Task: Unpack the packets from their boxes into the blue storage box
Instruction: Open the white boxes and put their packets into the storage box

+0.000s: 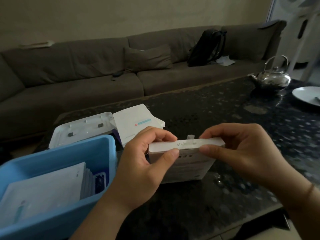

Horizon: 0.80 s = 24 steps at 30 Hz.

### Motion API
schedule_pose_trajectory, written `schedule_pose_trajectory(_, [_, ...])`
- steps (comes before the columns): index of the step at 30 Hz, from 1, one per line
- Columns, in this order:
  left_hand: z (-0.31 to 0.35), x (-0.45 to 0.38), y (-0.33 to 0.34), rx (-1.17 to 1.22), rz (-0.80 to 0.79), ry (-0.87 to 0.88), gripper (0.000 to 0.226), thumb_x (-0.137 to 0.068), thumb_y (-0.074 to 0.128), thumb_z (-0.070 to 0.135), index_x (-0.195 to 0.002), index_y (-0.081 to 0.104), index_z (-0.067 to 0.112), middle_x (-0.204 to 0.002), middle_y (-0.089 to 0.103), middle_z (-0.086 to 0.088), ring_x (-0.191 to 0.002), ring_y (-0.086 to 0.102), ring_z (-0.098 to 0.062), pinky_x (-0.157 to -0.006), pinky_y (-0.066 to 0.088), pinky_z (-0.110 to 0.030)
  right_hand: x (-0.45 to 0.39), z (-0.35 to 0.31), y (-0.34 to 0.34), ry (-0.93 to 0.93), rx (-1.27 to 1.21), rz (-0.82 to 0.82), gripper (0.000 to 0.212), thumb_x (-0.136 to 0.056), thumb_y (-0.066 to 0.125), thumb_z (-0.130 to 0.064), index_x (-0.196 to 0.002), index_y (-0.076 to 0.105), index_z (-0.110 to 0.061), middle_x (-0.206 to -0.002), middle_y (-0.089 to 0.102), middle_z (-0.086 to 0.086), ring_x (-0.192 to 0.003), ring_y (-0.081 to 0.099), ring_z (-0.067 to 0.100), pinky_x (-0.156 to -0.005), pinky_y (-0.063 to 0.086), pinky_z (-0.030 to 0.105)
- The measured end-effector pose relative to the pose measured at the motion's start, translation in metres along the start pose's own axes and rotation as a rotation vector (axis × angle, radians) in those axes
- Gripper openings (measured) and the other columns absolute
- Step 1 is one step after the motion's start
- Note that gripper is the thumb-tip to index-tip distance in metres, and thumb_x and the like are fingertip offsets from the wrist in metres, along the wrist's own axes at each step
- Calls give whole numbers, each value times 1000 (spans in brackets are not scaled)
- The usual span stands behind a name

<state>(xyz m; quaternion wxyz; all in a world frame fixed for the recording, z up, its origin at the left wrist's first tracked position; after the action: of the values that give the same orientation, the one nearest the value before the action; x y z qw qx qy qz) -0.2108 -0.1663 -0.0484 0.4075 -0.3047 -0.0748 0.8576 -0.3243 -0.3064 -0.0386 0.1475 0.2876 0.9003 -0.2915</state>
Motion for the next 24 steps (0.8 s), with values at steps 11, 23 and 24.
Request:
schedule_pose_trajectory(11, [17, 1, 2, -337, 97, 156, 13, -94, 53, 37, -104, 58, 32, -104, 58, 20, -108, 55, -1, -78, 51, -13, 4, -11, 5, -237, 272, 96, 20, -83, 66, -39, -99, 67, -27, -92, 63, -23, -91, 61, -9, -66, 45, 0])
schedule_pose_trajectory(23, [15, 3, -13, -184, 291, 106, 18, -96, 55, 39, -86, 62, 26, -77, 62, 17, -79, 61, -6, -60, 43, -9, 6, 4, 13, -58, 23, -98, 48, -71, 71, -55, -116, 59, -42, -109, 67, -23, -98, 67, 1, -77, 57, 21])
schedule_pose_trajectory(24, [12, 2, -12, -168, 299, 88, 19, -96, 55, 40, -86, 63, 25, -76, 62, 19, -78, 61, -5, -60, 43, -8, 7, 5, 11, -44, 48, -79, 52, -71, 71, -57, -119, 57, -44, -110, 65, -25, -97, 67, 1, -76, 59, 23])
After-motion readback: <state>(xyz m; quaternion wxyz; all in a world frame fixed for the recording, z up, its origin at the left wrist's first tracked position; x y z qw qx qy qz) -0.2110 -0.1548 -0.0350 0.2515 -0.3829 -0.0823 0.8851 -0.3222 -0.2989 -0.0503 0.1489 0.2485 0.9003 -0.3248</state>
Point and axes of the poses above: each hand's wrist, its own x-axis away from the middle knuckle, its own y-axis out of the palm, z = x × y, the point moved 9 cm from there along -x, towards the middle knuckle
